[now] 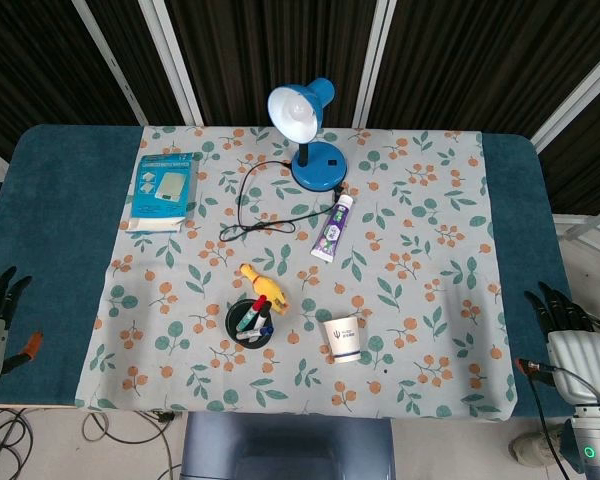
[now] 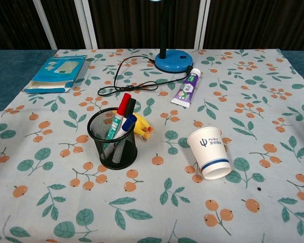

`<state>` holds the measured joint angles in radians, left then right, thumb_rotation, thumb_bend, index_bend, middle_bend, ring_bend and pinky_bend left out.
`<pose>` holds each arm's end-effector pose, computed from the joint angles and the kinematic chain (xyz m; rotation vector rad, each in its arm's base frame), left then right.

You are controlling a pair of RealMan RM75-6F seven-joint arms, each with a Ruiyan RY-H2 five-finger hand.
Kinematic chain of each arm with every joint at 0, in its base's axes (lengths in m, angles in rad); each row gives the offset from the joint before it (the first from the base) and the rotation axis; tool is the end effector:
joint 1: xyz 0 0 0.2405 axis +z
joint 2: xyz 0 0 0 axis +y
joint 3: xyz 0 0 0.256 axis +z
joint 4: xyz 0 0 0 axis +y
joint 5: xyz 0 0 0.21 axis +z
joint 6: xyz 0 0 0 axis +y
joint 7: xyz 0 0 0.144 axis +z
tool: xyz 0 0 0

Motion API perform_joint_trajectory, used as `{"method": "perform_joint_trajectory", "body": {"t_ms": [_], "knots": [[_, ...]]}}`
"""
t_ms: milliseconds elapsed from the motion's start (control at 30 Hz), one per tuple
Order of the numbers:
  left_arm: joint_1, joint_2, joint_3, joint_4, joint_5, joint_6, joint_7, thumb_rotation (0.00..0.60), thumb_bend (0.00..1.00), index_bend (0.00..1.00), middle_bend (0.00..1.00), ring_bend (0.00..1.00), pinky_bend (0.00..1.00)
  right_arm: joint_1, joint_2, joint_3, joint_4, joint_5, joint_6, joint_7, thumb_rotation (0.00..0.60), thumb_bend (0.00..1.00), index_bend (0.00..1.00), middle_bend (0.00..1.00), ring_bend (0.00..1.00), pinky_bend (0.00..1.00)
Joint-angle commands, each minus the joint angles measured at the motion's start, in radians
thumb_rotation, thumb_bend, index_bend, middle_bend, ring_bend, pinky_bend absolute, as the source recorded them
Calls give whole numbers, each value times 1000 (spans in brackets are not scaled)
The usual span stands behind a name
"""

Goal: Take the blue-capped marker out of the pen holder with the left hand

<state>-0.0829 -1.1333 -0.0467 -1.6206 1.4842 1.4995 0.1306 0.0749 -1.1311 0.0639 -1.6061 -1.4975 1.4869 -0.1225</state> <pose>-0.3099 0.1795 0.1560 -1.3992 -0.8219 -0.8231 -0.3119 -0.1809 0.1581 1.4045 -0.8114 0.8215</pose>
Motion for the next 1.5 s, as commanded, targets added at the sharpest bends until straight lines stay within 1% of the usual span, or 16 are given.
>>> {"method": "perform_joint_trajectory", "body": {"t_ms": [33, 200, 433, 667, 800, 867, 1067, 1100, 1133, 1267, 1367, 1500], "knots": [[-1, 1, -1, 1, -3, -2, -1, 600, 282, 93, 7, 0, 0, 1, 0, 0, 1, 0, -1, 0, 600, 162, 118, 51, 101, 182], [0, 1, -7, -1, -16, -2, 9, 600, 282, 91, 7, 0, 0, 1, 0, 0, 0, -1, -1, -1, 600, 162, 118, 51, 101, 182], [0, 4, -5, 1, -6, 2, -4, 600, 282, 92, 7, 0, 0, 1, -2, 0, -1, -1, -1, -4, 600, 162, 118, 51, 102, 182], [-2, 2, -3, 7, 2, 1, -9, 600, 281, 132, 10, 0, 0, 2, -1, -1, 0, -2, -4, -1, 600, 162, 117, 51, 101, 182], [-3, 0, 1, 8, 5, -2, -5, 600, 249, 134, 12, 0, 0, 1, -1, -1, 1, -2, -3, 0, 600, 162, 117, 51, 101, 182], [-7, -1, 2, 9, 10, -6, -6, 600, 250, 134, 13, 0, 0, 1, -1, -1, 1, -3, -2, -1, 600, 161, 117, 51, 101, 182], [-32, -7, 5, 31, 51, -23, -51, 600, 192, 131, 13, 0, 0, 1, -4, 0, 2, 0, -3, -4, 600, 149, 117, 51, 101, 182], [-50, -5, 14, 30, 78, -43, -48, 600, 191, 124, 14, 0, 0, 3, -1, -3, 2, -4, -6, 0, 600, 144, 117, 51, 101, 182], [-95, 6, 31, 2, 129, -106, -59, 600, 191, 117, 14, 0, 0, 5, 1, -7, 3, -12, -11, 4, 600, 137, 117, 51, 101, 182], [-174, 41, 44, -61, 166, -225, -53, 600, 191, 95, 14, 0, 0, 6, 4, -8, 4, -12, -14, 6, 600, 133, 118, 51, 101, 182], [-220, 33, 36, -98, 178, -281, -18, 600, 191, 95, 14, 0, 0, 6, 4, -6, 3, -7, -13, 5, 600, 133, 118, 51, 101, 182], [-263, 3, 21, -144, 179, -322, 33, 600, 191, 114, 14, 0, 0, 5, 4, -7, 2, -6, -15, 2, 600, 134, 119, 51, 101, 182]]}}
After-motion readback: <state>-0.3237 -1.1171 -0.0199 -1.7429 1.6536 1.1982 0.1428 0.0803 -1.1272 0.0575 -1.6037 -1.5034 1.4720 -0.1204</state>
